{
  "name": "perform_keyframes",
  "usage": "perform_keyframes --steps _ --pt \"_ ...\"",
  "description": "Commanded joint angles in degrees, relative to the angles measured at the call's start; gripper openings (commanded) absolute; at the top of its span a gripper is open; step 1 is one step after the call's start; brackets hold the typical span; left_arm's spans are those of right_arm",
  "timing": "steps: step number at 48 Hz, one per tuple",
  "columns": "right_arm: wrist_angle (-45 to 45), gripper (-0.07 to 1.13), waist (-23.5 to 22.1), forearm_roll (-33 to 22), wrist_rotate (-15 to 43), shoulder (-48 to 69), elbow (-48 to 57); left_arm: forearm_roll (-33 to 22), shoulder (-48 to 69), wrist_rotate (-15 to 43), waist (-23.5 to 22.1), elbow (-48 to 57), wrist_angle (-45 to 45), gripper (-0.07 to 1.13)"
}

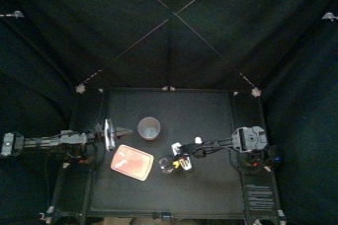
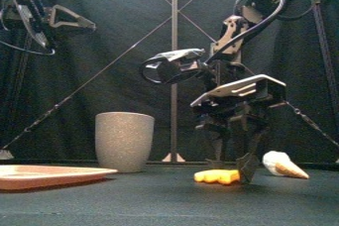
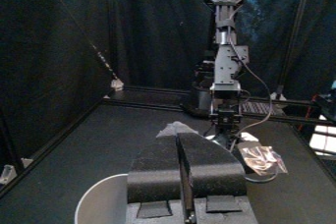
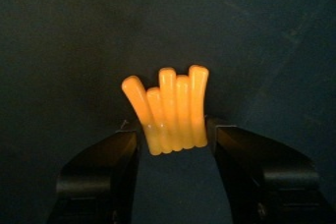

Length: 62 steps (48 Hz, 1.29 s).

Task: Pick the fries then place it in the grey bowl
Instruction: Place fries in the grey bowl

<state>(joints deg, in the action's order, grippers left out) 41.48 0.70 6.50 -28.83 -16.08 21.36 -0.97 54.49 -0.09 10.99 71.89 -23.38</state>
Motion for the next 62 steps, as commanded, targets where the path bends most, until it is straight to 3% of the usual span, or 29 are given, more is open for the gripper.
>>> perform_keyframes --steps 1,14,26,38,53,62 --pt "-0.1 0.66 -0.2 0.5 0.3 0.6 -0.6 -0.1 -0.3 -0.2 0.2 -0.8 -0.5 0.0" --pt "-1.8 0.63 -1.3 2.7 0.7 3.4 -6.4 -0.1 -0.3 -0.2 0.2 -0.8 -0.5 0.0" --pt "-14.1 0.63 -9.1 4.3 0.4 5.4 -15.7 -0.1 -0.3 0.1 0.2 -0.8 -1.0 0.0" --pt "-28.0 0.63 -15.6 4.0 0.4 1.8 -18.4 -0.1 -0.3 0.1 0.2 -0.9 -0.9 0.0" --pt "-27.4 0.63 -15.5 5.4 0.5 -0.6 -18.3 0.0 -0.1 0.3 0.2 -0.9 0.4 0.0" --pt "-25.3 0.71 -15.3 6.8 0.6 -0.2 -18.3 0.1 -0.1 0.4 0.3 -1.2 0.2 0.0"
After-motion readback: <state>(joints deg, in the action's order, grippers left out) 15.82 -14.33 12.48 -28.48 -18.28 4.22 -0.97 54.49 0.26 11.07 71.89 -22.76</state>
